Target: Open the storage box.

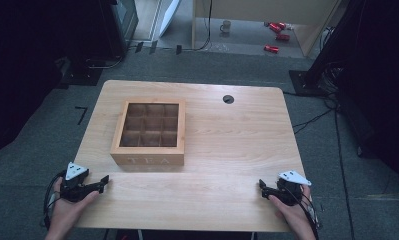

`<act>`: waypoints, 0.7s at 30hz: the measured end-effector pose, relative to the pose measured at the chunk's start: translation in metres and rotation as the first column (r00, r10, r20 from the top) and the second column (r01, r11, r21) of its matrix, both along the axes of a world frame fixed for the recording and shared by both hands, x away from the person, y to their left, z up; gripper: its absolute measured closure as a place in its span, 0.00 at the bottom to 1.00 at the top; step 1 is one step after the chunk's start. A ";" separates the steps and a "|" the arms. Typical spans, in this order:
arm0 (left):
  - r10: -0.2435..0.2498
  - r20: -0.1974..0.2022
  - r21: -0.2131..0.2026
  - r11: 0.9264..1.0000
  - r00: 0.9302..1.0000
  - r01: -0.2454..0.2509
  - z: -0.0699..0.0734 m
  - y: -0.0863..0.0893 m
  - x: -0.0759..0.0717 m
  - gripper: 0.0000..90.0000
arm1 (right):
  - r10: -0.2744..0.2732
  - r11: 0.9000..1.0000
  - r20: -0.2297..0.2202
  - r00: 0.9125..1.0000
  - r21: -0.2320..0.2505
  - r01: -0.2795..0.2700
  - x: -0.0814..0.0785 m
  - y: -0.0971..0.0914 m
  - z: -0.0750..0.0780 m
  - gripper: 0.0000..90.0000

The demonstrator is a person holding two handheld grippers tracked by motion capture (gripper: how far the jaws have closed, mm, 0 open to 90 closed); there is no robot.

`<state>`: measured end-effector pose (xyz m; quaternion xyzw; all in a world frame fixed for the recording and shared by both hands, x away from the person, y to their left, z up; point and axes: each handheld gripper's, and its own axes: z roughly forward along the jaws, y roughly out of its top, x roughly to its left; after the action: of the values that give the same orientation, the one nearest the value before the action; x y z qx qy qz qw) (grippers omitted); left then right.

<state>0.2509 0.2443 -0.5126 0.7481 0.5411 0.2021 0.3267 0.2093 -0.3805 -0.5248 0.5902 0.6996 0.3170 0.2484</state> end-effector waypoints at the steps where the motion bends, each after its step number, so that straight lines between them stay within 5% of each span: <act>1: -0.004 0.001 -0.004 1.000 1.000 0.004 0.001 0.000 0.001 0.26 | 0.000 1.000 0.000 1.000 0.000 0.000 0.000 0.000 0.000 0.17; 5: -0.015 0.009 -0.053 0.998 1.000 0.015 0.006 -0.004 0.007 0.26 | -0.004 1.000 -0.003 1.000 -0.001 0.004 0.001 0.000 0.000 0.15; 13: -0.076 0.046 -0.062 0.995 0.996 0.079 0.023 -0.026 0.021 0.28 | -0.017 1.000 0.007 1.000 -0.021 0.017 0.002 0.002 0.002 0.15; 21: -0.111 0.065 -0.079 0.990 0.992 0.116 0.032 -0.036 0.033 0.38 | -0.011 1.000 0.055 0.998 0.027 0.010 0.007 0.015 0.018 0.16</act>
<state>0.2841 0.2084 -0.4807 0.7571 0.4954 0.1829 0.3846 0.2160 -0.3653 -0.5066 0.5882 0.6851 0.3411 0.2611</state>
